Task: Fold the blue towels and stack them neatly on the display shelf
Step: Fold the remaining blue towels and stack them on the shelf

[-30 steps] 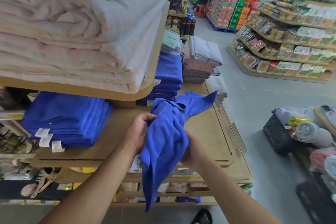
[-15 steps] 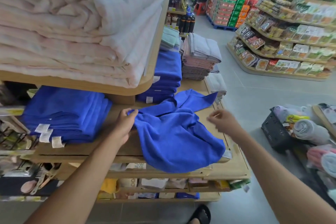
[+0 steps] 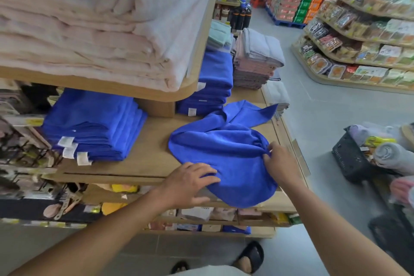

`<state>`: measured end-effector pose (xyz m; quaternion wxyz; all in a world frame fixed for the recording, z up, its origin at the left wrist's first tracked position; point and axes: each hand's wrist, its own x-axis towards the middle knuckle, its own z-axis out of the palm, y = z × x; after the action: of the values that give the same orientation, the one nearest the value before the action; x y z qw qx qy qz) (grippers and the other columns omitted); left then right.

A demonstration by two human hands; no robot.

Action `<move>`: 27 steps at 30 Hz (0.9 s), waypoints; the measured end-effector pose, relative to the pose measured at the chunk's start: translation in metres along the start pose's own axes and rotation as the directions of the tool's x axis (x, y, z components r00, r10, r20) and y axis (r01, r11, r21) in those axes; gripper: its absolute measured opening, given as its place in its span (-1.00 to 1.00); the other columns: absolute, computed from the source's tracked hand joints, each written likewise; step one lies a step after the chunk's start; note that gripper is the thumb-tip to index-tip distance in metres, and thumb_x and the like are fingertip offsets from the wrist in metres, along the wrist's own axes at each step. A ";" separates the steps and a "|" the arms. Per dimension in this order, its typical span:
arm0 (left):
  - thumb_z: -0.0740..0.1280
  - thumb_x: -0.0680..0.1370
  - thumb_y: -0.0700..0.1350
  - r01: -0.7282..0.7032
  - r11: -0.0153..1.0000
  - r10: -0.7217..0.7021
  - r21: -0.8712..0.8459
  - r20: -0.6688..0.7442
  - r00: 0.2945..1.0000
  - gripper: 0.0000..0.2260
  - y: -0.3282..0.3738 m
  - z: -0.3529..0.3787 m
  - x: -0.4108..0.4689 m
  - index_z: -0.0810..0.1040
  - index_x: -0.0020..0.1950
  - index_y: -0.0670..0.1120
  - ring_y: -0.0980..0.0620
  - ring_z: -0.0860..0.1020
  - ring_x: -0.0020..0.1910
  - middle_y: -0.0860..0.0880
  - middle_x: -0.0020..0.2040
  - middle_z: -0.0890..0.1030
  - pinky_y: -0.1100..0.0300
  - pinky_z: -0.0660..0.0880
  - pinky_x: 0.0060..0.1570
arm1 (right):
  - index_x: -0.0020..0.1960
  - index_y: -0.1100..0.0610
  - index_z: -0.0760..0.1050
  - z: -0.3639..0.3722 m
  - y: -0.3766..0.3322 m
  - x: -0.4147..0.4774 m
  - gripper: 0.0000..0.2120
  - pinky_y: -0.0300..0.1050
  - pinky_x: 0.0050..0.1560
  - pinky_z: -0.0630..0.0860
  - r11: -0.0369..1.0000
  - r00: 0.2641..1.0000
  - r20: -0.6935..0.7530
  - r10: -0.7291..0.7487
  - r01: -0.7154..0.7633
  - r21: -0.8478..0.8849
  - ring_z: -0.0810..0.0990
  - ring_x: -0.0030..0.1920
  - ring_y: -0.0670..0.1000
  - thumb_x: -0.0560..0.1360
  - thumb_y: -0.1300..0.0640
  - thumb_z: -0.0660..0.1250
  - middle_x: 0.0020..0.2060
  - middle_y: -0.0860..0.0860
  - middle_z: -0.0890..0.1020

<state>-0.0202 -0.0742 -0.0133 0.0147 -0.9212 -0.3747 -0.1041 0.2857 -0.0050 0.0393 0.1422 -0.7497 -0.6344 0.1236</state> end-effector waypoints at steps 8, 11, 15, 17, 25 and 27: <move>0.03 0.48 0.52 0.271 0.961 -0.259 -0.049 0.179 0.949 -0.23 -0.021 0.006 0.023 0.19 0.60 0.17 0.03 0.13 0.60 0.09 0.62 0.19 0.01 0.06 0.57 | 0.34 0.05 0.47 0.008 -0.023 -0.018 -0.65 0.11 0.19 0.55 0.925 0.914 -0.150 -0.376 0.379 -0.005 0.53 0.25 0.13 0.58 0.04 0.31 0.31 0.03 0.51; 0.16 0.45 0.48 0.278 0.957 -0.273 -0.086 0.061 0.960 -0.41 -0.021 0.003 0.026 0.48 0.35 0.19 0.05 0.37 0.38 0.12 0.39 0.45 0.05 0.33 0.35 | 0.26 -0.08 0.46 0.033 -0.024 -0.054 -0.60 -0.05 0.13 0.53 0.654 0.656 0.035 -0.754 0.754 -0.056 0.55 0.15 0.03 0.49 -0.20 0.36 0.17 -0.10 0.51; 0.26 0.54 0.08 0.320 0.904 -0.327 -0.282 0.023 0.945 -0.86 -0.017 -0.004 0.036 0.54 0.05 0.11 -0.01 0.50 0.05 0.11 0.02 0.58 0.02 0.45 0.05 | 0.38 -0.18 0.40 0.056 -0.004 -0.062 -0.42 -0.09 0.32 0.42 0.601 0.620 0.172 -0.765 0.784 -0.154 0.44 0.35 -0.05 0.41 -0.23 0.44 0.33 -0.15 0.45; 0.23 0.57 0.06 0.423 0.825 -0.415 -0.374 0.105 0.904 -0.92 -0.017 -0.009 0.039 0.46 -0.02 0.09 -0.02 0.53 -0.02 0.09 -0.11 0.58 -0.03 0.48 -0.04 | 0.29 -0.14 0.52 0.059 -0.004 -0.059 -0.59 -0.11 0.25 0.47 0.640 0.640 0.104 -0.762 0.768 -0.036 0.53 0.26 -0.07 0.46 -0.12 0.45 0.26 -0.16 0.54; 0.36 0.53 0.14 0.696 0.511 -0.153 -0.505 0.743 0.652 -0.63 -0.008 -0.044 0.064 0.37 -0.37 0.01 0.05 0.33 -0.45 0.07 -0.42 0.34 0.18 0.38 -0.39 | -0.34 -0.02 0.26 0.047 -0.021 -0.033 -0.58 -0.10 -0.32 0.20 0.732 0.939 0.168 -0.301 0.115 0.672 0.25 -0.38 -0.12 0.67 0.05 0.28 -0.44 -0.15 0.29; 0.38 0.54 0.10 0.755 0.367 -0.198 -0.544 0.747 0.635 -0.77 -0.015 -0.057 0.080 0.57 -0.27 0.04 0.06 0.48 -0.47 0.10 -0.40 0.53 0.26 0.46 -0.45 | -0.34 -0.02 0.30 0.043 -0.024 -0.029 -0.58 -0.15 -0.31 0.23 0.656 0.945 0.200 -0.260 0.021 0.754 0.28 -0.37 -0.12 0.68 0.06 0.25 -0.42 -0.13 0.31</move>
<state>0.0149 -0.0138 0.0575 -0.5652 -0.6332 -0.5287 0.0113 0.2434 -0.0278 0.0079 0.3494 -0.5478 -0.5988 0.4682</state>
